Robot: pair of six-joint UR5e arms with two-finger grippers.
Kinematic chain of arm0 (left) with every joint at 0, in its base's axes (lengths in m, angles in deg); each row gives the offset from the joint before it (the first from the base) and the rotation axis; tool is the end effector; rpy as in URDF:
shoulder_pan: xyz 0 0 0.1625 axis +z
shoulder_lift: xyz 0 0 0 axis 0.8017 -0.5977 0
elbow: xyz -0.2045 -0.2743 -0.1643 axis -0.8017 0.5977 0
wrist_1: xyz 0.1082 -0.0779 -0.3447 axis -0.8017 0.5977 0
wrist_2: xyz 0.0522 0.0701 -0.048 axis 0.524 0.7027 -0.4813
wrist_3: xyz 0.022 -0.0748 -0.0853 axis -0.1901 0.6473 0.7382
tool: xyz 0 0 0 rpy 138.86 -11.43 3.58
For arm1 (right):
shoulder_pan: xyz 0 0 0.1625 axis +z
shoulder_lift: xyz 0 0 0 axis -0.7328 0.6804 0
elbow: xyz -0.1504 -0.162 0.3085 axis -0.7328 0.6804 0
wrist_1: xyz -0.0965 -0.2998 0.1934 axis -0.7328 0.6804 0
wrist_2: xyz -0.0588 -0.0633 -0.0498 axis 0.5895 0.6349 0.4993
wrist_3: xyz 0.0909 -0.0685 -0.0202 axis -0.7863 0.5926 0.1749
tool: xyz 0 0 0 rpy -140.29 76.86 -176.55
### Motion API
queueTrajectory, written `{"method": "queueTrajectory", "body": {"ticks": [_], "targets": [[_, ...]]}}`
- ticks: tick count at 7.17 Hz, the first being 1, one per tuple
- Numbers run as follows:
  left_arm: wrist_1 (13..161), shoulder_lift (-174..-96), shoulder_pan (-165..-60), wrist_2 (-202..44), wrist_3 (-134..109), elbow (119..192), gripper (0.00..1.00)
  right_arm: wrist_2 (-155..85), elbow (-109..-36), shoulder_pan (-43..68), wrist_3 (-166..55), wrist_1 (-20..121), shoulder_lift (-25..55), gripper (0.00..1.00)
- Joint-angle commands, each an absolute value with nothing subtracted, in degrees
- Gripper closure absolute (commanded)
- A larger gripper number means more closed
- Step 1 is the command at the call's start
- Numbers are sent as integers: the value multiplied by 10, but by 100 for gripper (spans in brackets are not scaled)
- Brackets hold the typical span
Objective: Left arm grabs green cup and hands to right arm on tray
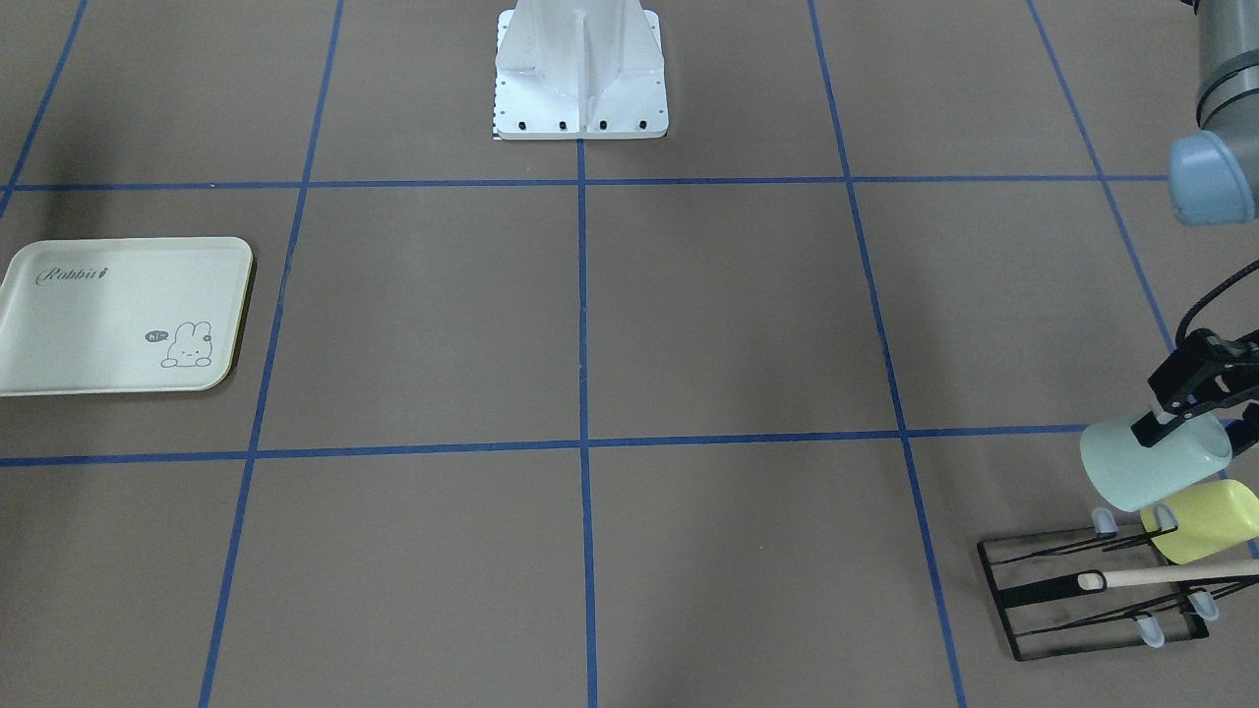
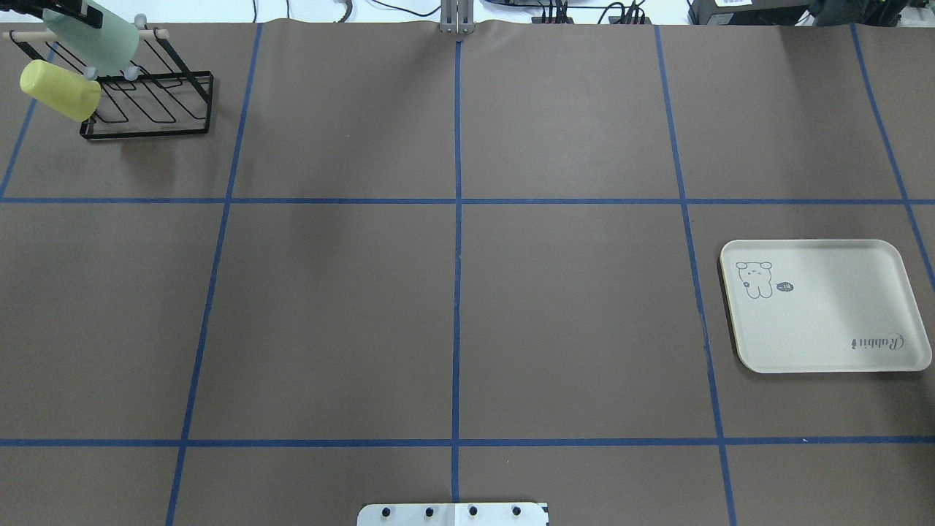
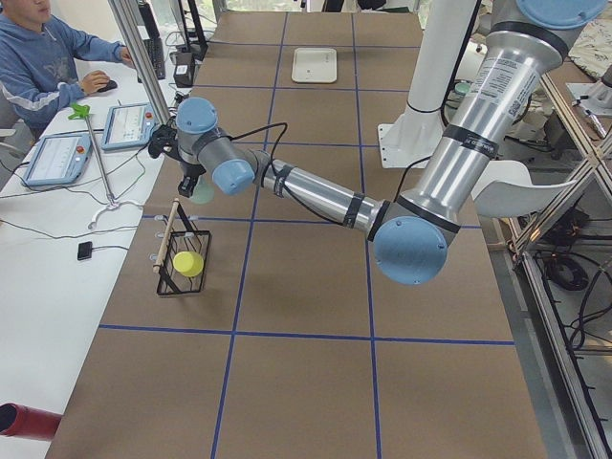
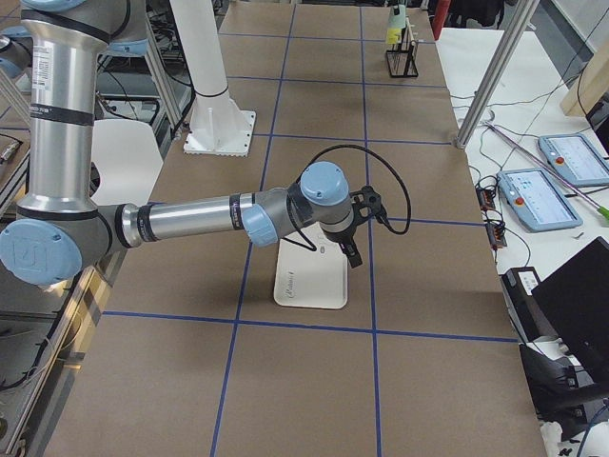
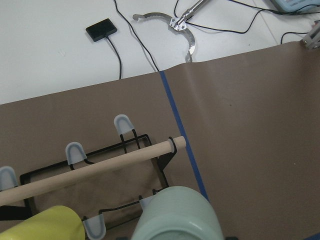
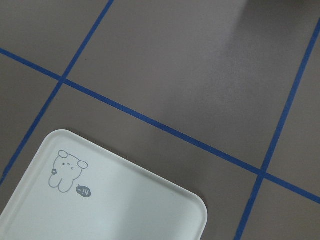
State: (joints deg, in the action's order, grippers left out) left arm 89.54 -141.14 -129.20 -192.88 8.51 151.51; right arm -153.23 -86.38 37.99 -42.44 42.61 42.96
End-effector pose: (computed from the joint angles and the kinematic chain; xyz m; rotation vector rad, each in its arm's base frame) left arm 0.0988 -0.6021 0.3479 0.4466 1.0203 0.0123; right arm 0.0072 -0.4163 0.4939 0.4348 -0.9127 -0.2638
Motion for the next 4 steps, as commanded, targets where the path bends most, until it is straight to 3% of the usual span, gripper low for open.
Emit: {"method": "queueTrajectory", "body": {"ticks": [1, 4], "targets": [[896, -1413, -1267, -1929, 166, 1560, 100, -1541, -861, 324, -635, 264, 428, 1], [897, -1424, -1220, -1929, 292, 1632, 100, -1507, -858, 237, -873, 119, 386, 1]]}}
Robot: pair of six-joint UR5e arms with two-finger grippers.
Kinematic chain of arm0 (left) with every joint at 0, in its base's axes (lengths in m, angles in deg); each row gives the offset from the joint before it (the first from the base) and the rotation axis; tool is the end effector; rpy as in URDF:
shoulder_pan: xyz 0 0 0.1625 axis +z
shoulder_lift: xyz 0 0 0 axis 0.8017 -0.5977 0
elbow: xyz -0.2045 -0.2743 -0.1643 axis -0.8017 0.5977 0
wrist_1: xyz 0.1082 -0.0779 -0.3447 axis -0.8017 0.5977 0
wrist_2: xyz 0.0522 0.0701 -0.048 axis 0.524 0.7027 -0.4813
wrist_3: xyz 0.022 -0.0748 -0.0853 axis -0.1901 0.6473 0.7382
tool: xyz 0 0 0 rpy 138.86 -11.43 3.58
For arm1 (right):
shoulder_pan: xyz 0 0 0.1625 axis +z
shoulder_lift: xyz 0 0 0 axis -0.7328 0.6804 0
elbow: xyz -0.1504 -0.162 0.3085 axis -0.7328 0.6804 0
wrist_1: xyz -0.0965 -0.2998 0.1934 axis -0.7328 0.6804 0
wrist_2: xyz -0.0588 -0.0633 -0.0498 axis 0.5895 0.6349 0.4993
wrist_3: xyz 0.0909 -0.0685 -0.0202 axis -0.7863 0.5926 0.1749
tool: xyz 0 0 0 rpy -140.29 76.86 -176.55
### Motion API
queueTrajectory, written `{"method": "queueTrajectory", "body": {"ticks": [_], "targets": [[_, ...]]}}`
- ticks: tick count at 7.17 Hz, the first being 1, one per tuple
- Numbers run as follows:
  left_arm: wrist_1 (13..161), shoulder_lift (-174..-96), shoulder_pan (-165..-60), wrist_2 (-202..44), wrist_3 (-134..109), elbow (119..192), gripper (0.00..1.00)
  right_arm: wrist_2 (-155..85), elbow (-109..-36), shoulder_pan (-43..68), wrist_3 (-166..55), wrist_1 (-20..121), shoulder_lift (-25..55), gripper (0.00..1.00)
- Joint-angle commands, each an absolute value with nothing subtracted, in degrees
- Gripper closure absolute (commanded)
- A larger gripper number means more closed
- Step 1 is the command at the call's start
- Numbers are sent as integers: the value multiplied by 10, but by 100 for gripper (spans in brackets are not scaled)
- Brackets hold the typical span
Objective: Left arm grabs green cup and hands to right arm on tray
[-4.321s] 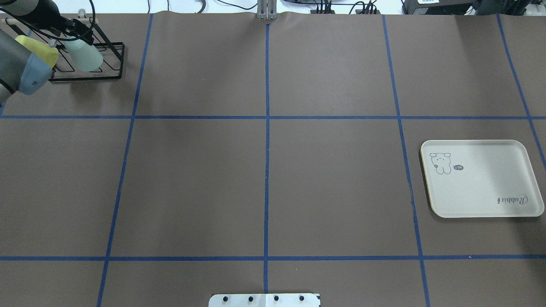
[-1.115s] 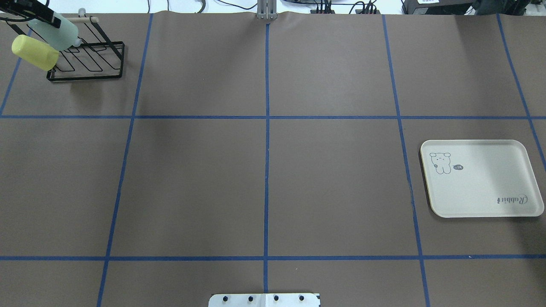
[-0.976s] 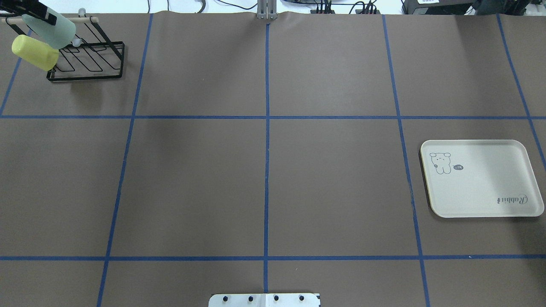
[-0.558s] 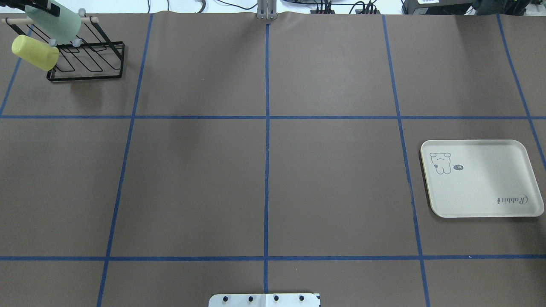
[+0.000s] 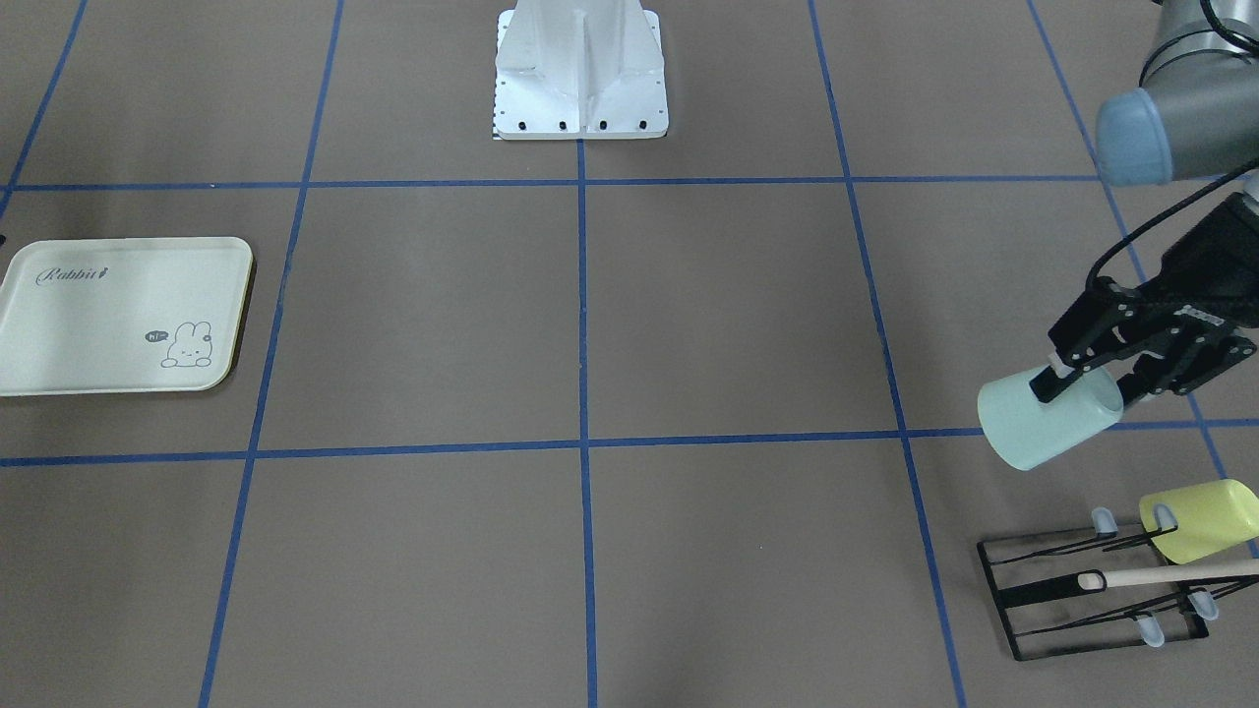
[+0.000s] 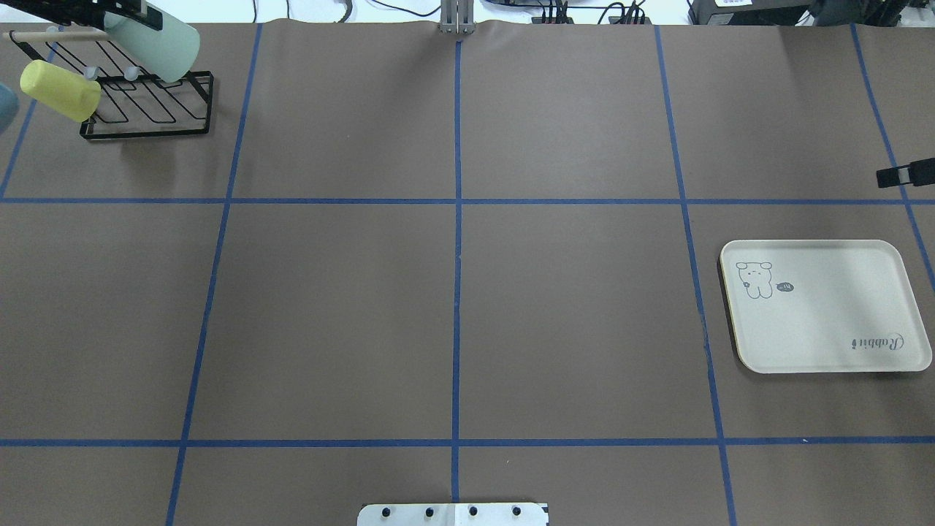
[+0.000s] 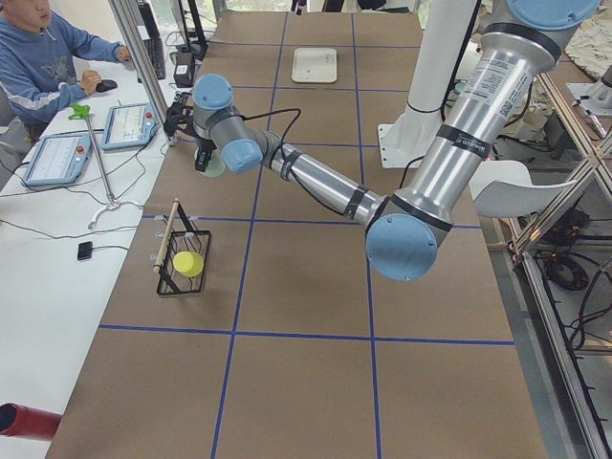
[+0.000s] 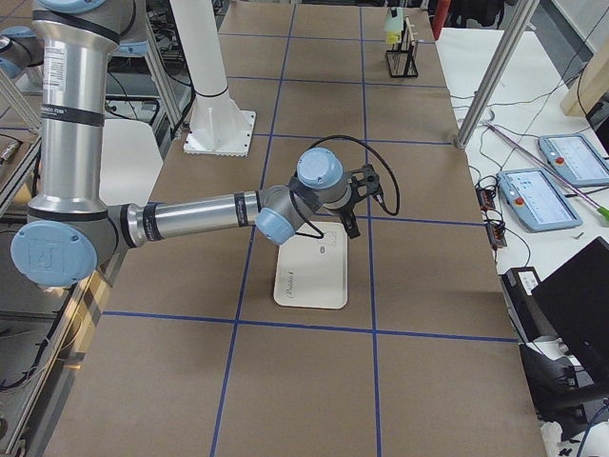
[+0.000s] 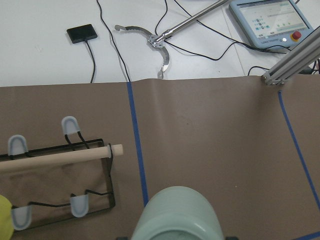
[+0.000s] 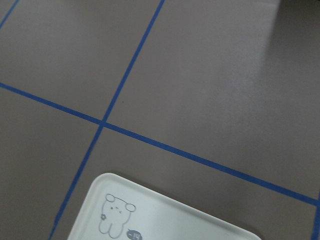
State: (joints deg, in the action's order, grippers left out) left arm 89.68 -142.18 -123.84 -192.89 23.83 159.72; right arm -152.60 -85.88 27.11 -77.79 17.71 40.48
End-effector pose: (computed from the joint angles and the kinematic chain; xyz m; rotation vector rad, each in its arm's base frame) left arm 0.1463 -0.5666 0.2752 0.3931 1.1520 -0.0665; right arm -0.0725 -0.4168 0.4280 0.4561 -1.1397 -0.0960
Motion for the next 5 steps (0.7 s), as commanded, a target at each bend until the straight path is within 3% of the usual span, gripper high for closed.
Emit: {"method": "queueTrajectory", "body": {"ticks": [1, 5], "targets": [[897, -1424, -1205, -1929, 338, 1665, 100, -1495, -858, 220, -939, 74, 375, 1], [898, -1485, -1147, -1929, 508, 1736, 100, -1355, -856, 103, -1214, -165, 330, 1]]}}
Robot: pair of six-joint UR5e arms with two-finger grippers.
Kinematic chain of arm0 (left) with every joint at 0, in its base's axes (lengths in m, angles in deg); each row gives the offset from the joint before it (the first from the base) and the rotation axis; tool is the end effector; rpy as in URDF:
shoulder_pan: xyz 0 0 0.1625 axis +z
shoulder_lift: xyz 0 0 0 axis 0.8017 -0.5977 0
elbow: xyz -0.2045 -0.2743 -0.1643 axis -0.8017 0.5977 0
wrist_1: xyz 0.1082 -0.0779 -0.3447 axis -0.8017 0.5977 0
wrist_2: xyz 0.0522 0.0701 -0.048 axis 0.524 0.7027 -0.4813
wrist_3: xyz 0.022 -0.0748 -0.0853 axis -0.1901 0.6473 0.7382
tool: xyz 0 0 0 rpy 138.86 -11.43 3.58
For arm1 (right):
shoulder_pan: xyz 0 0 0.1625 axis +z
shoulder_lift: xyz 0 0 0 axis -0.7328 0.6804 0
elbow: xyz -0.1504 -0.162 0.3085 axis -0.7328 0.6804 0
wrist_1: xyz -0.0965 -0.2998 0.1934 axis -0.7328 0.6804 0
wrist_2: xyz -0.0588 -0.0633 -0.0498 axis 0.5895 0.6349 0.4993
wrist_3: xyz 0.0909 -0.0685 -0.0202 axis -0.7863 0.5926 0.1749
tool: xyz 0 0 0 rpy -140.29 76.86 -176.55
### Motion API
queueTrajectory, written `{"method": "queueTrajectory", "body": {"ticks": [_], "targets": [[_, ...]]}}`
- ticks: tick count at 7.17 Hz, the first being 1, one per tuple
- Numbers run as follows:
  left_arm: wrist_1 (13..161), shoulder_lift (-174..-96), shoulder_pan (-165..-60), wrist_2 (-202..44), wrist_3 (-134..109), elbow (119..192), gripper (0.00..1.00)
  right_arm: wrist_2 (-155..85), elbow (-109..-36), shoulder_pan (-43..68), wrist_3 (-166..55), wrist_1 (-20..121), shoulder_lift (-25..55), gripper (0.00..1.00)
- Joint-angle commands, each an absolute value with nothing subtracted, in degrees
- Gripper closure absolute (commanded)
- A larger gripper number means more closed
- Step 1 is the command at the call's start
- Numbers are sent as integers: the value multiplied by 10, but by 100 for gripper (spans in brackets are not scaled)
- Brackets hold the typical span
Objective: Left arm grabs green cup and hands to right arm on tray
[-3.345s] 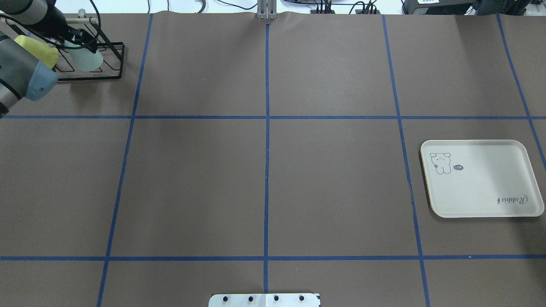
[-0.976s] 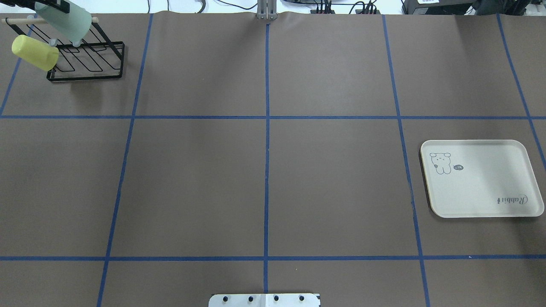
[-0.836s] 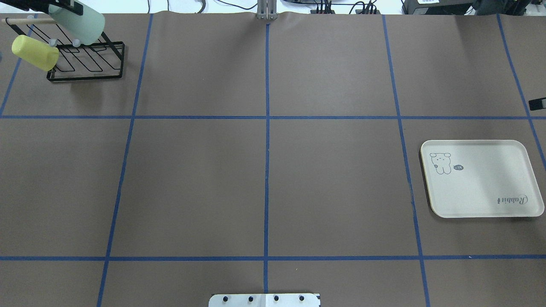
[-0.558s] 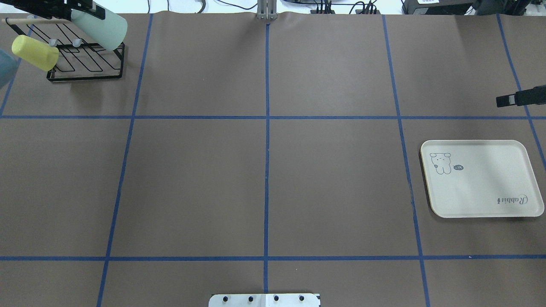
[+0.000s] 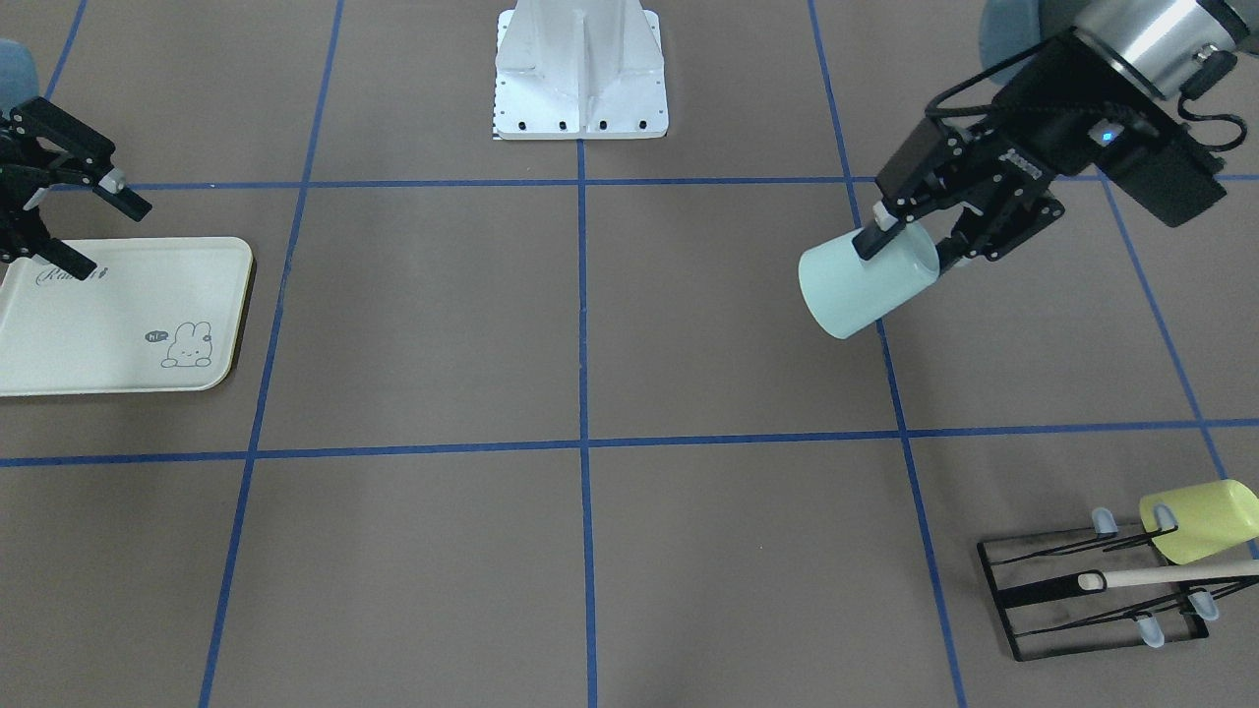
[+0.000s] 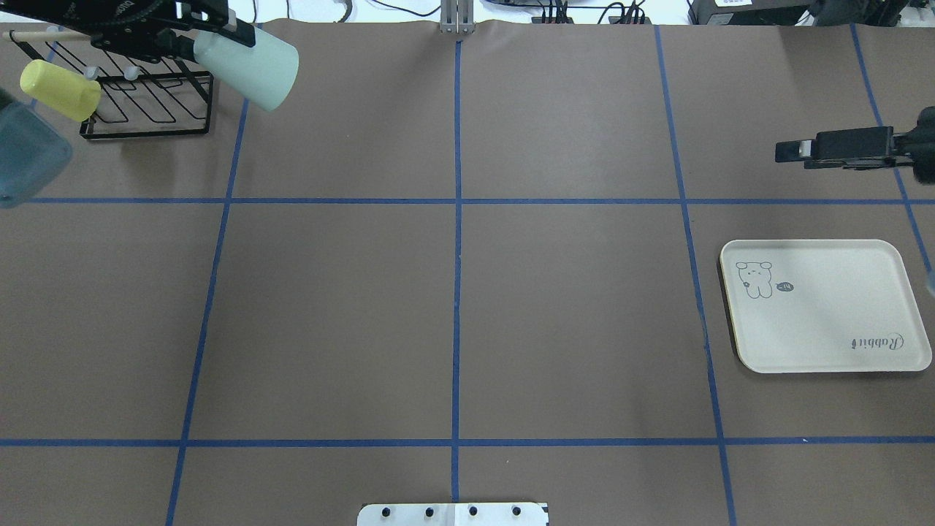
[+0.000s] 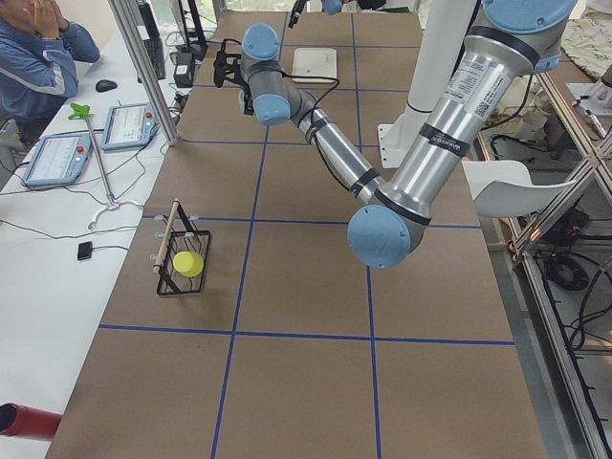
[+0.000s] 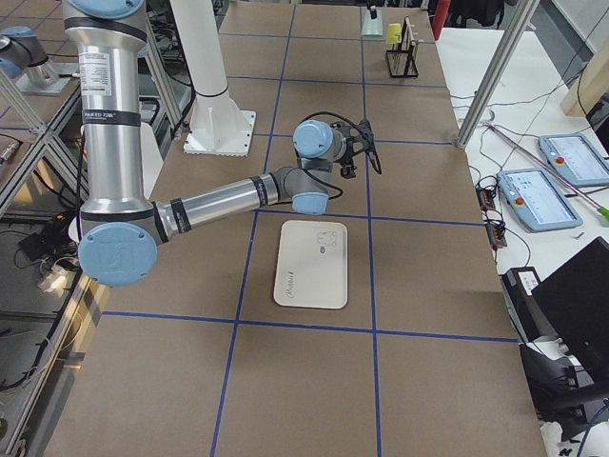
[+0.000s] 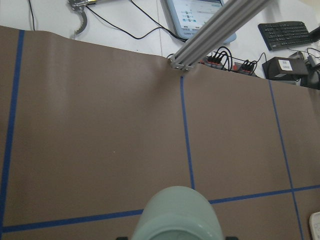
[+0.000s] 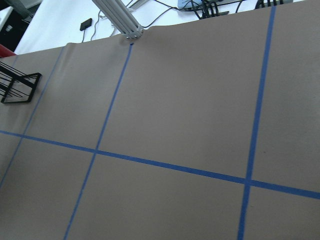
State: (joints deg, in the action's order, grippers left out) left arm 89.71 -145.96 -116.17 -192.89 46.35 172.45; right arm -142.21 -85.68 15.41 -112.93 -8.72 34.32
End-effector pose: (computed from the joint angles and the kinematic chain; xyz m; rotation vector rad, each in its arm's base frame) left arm 0.1935 -0.4890 0.1550 0.2865 1.3834 -0.1414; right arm -0.1448 -0.4044 0.3400 0.5120 -1.4862 0.0812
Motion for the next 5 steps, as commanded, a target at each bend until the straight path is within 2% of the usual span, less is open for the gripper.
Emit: {"method": "queueTrajectory", "body": {"ticks": [1, 3, 5], "targets": [[910, -1485, -1128, -1930, 532, 1757, 100, -1279, -854, 44, -1252, -228, 329, 1], [990, -1486, -1108, -1930, 615, 1768, 100, -1160, -850, -44, -1317, -341, 312, 1], [1072, -1486, -1084, -1929, 698, 1767, 100, -1030, -851, -149, -1345, -429, 257, 1]]}}
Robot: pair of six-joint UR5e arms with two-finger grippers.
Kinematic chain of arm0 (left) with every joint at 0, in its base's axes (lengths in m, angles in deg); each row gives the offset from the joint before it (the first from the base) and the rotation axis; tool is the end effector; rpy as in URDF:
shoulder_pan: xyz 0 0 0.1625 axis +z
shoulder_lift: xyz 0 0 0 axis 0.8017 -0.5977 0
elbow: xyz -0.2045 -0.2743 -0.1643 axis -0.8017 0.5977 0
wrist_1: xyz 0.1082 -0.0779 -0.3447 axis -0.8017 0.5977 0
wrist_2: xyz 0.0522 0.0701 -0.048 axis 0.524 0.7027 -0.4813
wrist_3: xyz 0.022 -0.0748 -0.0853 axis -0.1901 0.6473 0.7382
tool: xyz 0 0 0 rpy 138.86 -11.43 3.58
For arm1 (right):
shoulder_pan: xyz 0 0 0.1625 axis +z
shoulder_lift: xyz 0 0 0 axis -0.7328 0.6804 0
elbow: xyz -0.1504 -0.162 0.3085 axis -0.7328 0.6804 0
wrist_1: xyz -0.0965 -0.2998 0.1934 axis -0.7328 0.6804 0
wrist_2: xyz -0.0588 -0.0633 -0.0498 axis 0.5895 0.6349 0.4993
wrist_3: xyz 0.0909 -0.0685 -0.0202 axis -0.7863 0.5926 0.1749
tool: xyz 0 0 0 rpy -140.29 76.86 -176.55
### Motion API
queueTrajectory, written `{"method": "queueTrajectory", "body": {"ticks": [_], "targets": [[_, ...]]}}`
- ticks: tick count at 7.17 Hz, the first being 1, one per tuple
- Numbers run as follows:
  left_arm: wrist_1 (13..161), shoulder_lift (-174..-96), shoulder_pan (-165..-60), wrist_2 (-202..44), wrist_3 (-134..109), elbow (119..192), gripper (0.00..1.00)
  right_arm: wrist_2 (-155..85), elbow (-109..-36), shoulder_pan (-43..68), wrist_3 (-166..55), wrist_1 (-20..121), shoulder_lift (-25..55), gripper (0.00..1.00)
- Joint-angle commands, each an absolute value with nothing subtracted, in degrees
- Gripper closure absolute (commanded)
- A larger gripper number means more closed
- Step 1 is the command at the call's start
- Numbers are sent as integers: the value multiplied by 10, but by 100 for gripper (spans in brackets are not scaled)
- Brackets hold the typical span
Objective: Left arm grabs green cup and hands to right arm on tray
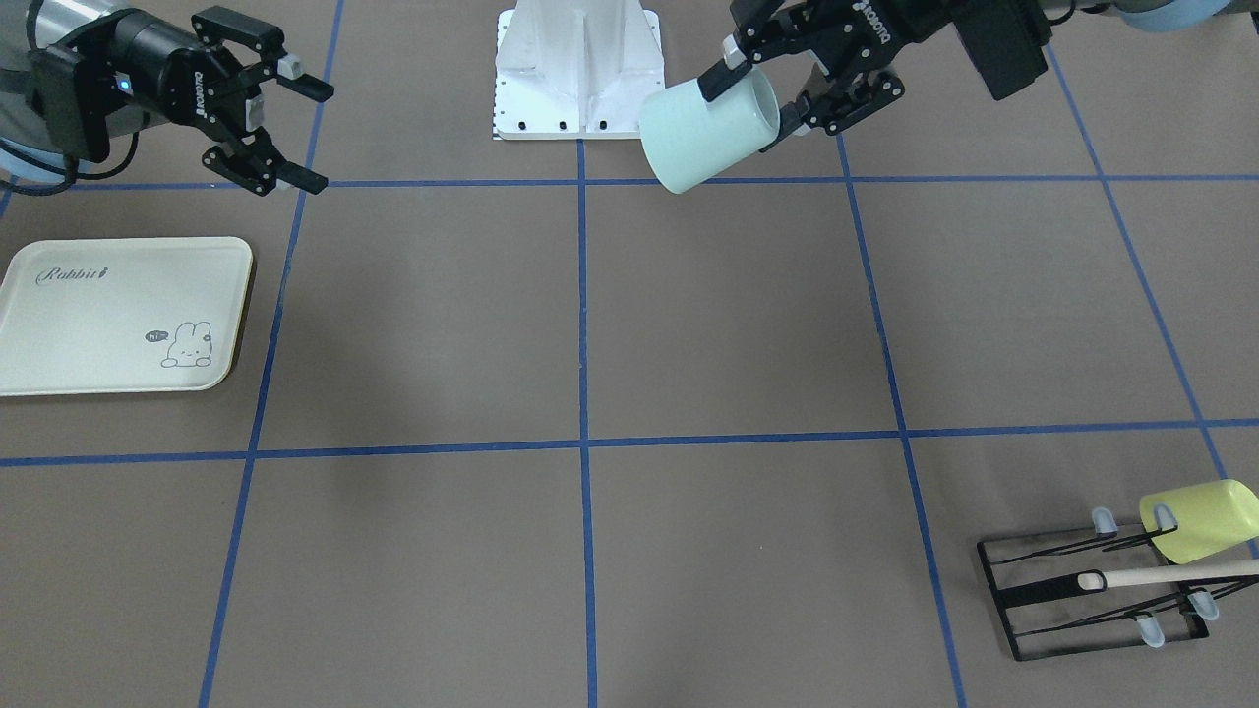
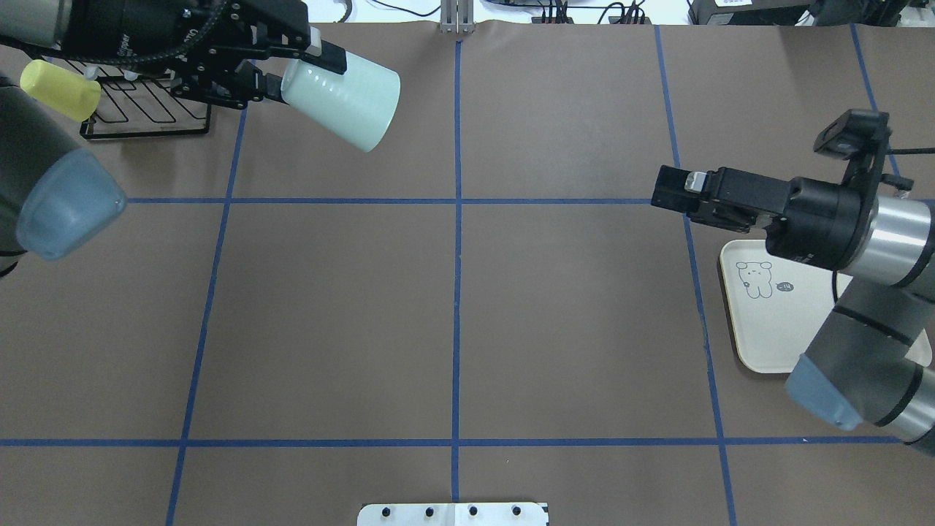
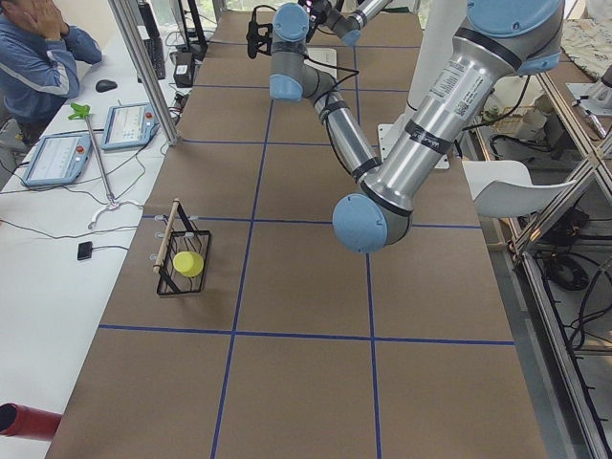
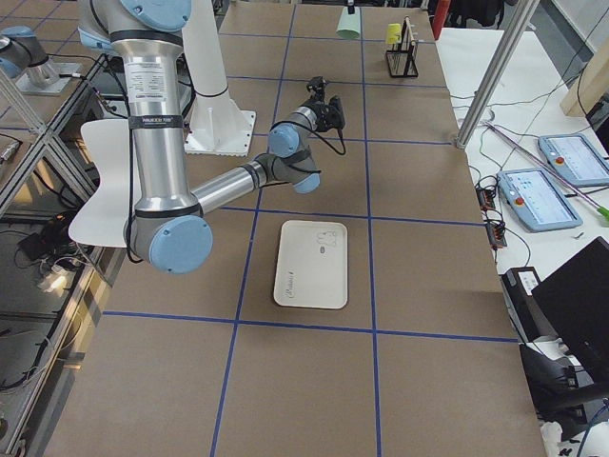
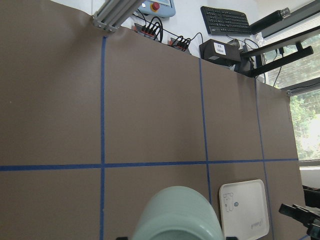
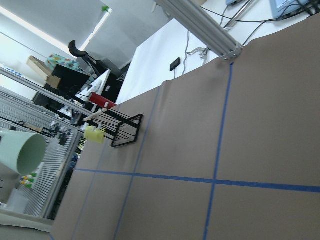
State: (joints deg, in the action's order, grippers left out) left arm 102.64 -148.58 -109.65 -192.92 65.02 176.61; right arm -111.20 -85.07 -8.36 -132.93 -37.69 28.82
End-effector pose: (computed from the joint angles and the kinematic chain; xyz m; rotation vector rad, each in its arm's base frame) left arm 0.2203 -0.4226 0.0909 0.1857 1.6421 -0.1105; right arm -0.2431 -0.3415 0.2632 0.5544 -2.0916 0.2516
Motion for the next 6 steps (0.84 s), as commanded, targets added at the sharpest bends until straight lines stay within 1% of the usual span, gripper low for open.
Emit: {"method": "queueTrajectory", "body": {"ticks": [1, 3, 6], "targets": [[1089, -1486, -1081, -1929, 716, 1772, 100, -969, -846, -194, -1344, -455, 222, 1], [1092, -1488, -1060, -1929, 728, 1780, 100, -928, -839, -226, -1345, -458, 152, 1], [1092, -1489, -1042, -1929, 753, 1798, 100, -883, -837, -251, -1344, -453, 112, 1]]}}
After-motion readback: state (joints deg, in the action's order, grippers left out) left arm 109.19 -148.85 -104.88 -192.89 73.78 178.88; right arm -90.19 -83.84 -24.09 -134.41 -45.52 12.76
